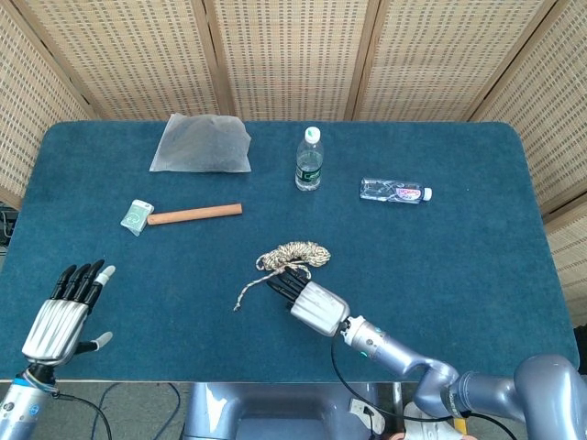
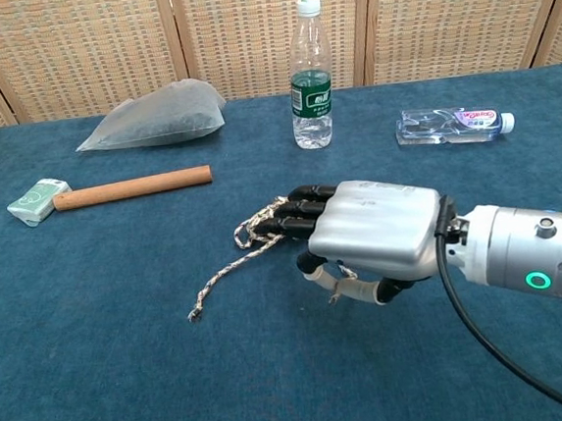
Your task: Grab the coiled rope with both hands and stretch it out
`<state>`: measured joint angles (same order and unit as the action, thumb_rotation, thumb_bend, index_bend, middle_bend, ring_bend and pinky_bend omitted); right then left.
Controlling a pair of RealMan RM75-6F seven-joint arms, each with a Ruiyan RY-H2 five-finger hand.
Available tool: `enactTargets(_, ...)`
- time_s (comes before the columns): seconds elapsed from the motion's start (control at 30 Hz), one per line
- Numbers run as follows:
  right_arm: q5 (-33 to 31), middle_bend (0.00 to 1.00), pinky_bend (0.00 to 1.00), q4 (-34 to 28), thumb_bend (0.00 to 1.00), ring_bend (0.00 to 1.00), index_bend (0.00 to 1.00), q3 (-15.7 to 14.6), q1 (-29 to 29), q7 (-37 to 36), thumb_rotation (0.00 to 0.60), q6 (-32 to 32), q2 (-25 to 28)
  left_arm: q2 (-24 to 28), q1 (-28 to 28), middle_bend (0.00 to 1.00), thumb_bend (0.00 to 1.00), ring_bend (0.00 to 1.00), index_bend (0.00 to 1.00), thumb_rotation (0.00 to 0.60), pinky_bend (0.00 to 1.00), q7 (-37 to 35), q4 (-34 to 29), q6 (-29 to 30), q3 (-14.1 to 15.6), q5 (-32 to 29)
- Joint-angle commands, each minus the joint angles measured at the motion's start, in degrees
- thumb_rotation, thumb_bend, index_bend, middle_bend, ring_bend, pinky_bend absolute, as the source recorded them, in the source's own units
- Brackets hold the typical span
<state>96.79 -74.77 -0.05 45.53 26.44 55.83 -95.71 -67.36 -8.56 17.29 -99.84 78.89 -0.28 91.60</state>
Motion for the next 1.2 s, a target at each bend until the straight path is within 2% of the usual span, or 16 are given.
enactTargets(0.03, 0.4, 0.00, 0.00, 0.1, 0.57, 0.00, 0.60, -0.4, -0.2, -0.5, 0.600, 0.4, 0.6, -3.2, -4.6, 0.00, 0.06, 0.00, 0.08, 0.600, 0.00, 1.4, 4.1, -3.4, -1.6, 3.7)
enactTargets(0.2, 0.8, 0.00, 0.00, -0.3, 0.57, 0.00, 0.60, -0.5, -0.2, -0.4, 0.600, 0.8, 1.7, -7.1, -12.0, 0.00, 0.12, 0.00, 0.23, 0.600, 0.00, 2.9, 10.8, -7.7, -2.0, 11.8)
enactTargets(0.3, 0.9, 0.00, 0.00, -0.4, 0.57, 0.00, 0.60, -0.5, -0.1, 0.1, 0.600, 0.7, 2.3, -9.7, -16.4, 0.00, 0.15, 0.00, 0.29, 0.600, 0.00, 1.0, 16.1, -9.3, -1.9, 16.2)
enactTargets(0.5, 0.6, 0.00, 0.00, -0.3, 0.57, 0.00, 0.60, -0.6, 0.0, 0.3, 0.600, 0.0, 2.8, -14.9, -22.5, 0.00, 0.19, 0.00, 0.35, 0.600, 0.00, -3.5, 25.6, -10.6, -1.2, 20.6)
enactTargets(0.8, 0.2, 0.00, 0.00, 0.8, 0.57, 0.00, 0.60, -0.4, 0.7, 1.3, 0.600, -1.3, 3.3, -22.7, -28.3, 0.00, 0.22, 0.00, 0.39, 0.600, 0.00, -6.1, 37.6, -10.7, 0.6, 23.4)
enactTargets(1.2, -0.8, 0.00, 0.00, 0.8, 0.57, 0.00, 0.60, 0.0, 1.0, 1.9, 0.600, -2.3, 3.9, -29.7, -32.7, 0.00, 0.25, 0.00, 0.43, 0.600, 0.00, -10.0, 46.5, -10.9, 3.2, 22.9)
